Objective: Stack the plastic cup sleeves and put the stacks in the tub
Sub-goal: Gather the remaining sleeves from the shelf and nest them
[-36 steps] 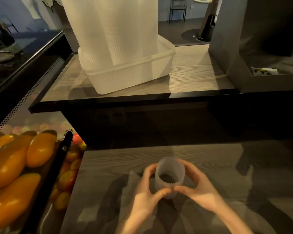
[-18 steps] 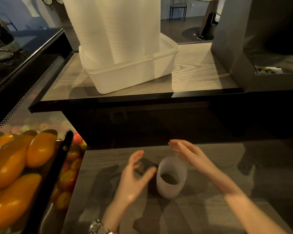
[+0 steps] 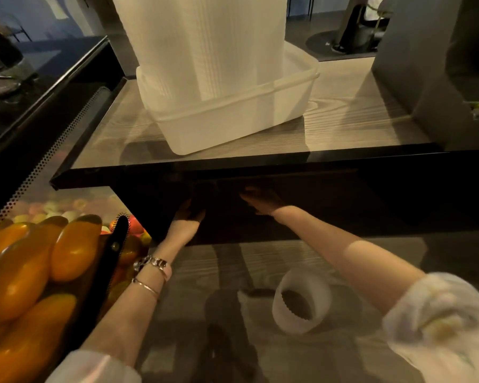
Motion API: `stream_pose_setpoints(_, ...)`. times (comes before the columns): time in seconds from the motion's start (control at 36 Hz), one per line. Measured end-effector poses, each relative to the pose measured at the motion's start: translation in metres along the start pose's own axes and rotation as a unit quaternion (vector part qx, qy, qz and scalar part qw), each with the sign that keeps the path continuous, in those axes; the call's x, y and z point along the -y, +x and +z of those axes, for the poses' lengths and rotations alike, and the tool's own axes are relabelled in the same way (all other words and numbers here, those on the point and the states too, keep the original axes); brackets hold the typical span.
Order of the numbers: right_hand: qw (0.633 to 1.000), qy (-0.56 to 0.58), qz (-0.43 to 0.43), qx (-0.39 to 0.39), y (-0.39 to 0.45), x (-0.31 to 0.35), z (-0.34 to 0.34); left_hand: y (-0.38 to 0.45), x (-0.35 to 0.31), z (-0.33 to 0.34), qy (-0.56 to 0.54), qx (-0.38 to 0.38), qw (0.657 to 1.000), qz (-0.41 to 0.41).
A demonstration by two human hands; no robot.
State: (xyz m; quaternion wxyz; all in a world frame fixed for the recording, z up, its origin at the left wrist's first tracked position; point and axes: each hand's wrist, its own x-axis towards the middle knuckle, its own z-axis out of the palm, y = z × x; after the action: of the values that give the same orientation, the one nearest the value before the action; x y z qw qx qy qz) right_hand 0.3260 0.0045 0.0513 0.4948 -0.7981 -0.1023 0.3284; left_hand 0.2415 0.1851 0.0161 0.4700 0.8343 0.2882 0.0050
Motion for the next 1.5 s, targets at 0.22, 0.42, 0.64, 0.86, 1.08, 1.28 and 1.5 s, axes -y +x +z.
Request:
stream_pose_setpoints(0.22, 0.994, 0.102, 0.034, 0.021, 0.019, 0.020, 0.010, 0.033, -0.022, -0.009, 0.060, 0.049, 0.997, 0.013)
stream_pose_setpoints(0.42, 0.993, 0.101, 0.054, -0.002, 0.035, 0.025, 0.023, 0.049, -0.029, -0.012, -0.001, 0.064, 0.998, -0.003)
stream_pose_setpoints(0.64, 0.997, 0.040, 0.047, -0.042, 0.033, 0.032, 0.020, 0.058, -0.013, -0.014, -0.092, 0.076, 0.990, -0.081)
stream_pose_setpoints(0.86, 0.999, 0.012, 0.033, 0.036, 0.049, 0.009, 0.034, 0.039, -0.014, 0.005, -0.139, 0.065, 0.988, -0.021)
stream_pose_setpoints(1.08, 0.989, -0.105, -0.012, 0.106, 0.017, -0.039, 0.024, -0.016, 0.011, 0.041, -0.189, 0.053, 0.978, -0.076)
stream_pose_setpoints(1.28, 0.979, -0.100, -0.172, 0.037, -0.027, -0.095, 0.017, -0.068, 0.044, 0.072, -0.161, 0.077, 0.982, 0.055)
stream_pose_setpoints(1.5, 0.984, -0.100, -0.146, 0.035, -0.045, -0.115, 0.019, -0.088, 0.056, 0.097, -0.176, 0.053, 0.983, 0.023)
